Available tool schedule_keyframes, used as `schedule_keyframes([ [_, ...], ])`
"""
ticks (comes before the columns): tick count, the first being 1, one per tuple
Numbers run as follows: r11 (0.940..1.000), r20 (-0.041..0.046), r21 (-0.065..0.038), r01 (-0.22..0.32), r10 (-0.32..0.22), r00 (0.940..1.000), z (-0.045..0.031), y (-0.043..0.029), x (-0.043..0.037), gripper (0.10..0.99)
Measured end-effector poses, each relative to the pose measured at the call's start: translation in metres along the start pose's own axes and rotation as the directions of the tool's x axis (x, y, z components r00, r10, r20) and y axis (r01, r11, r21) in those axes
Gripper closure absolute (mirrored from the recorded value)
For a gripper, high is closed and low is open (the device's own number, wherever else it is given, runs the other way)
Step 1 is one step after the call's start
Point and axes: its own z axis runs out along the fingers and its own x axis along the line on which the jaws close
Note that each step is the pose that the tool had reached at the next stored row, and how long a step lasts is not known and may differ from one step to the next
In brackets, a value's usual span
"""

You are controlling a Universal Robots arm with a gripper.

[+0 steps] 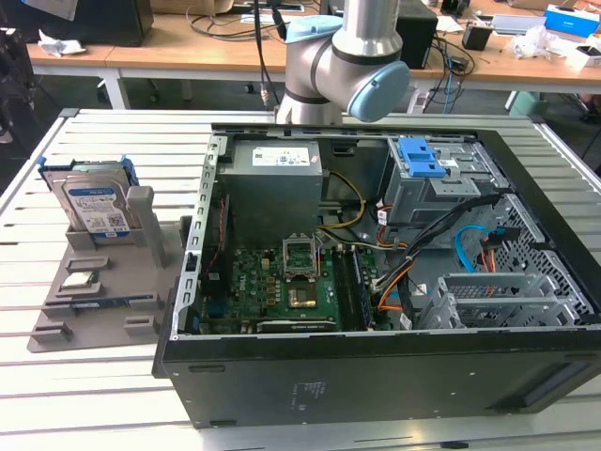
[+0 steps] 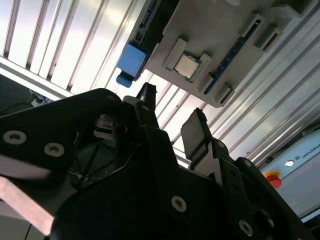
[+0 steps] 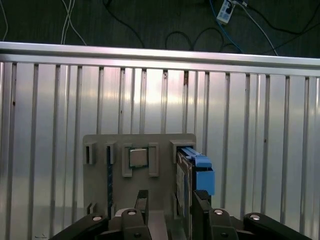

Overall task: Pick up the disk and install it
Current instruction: 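Pick up the disk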

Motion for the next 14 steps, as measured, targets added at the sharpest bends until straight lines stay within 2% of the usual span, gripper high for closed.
schedule_keyframes([
  [4, 1.0000, -0.0001, 0.000, 0.000, 0.000, 1.0000, 0.0003, -0.0007, -0.0096, 0.604],
  [5, 1.0000, -0.0002, 0.000, 0.000, 0.000, 1.0000, 0.0004, -0.0011, -0.0151, 0.604],
  [8, 1.0000, -0.0002, 0.000, 0.000, 0.000, 1.0000, 0.0007, -0.0018, -0.0238, 0.604],
  [12, 1.0000, -0.0002, 0.000, 0.000, 0.000, 1.0000, 0.0012, -0.0026, -0.0334, 0.604],
  [14, 1.0000, -0.0002, 0.000, 0.000, 0.000, 1.0000, 0.0015, -0.0028, -0.0357, 0.604],
])
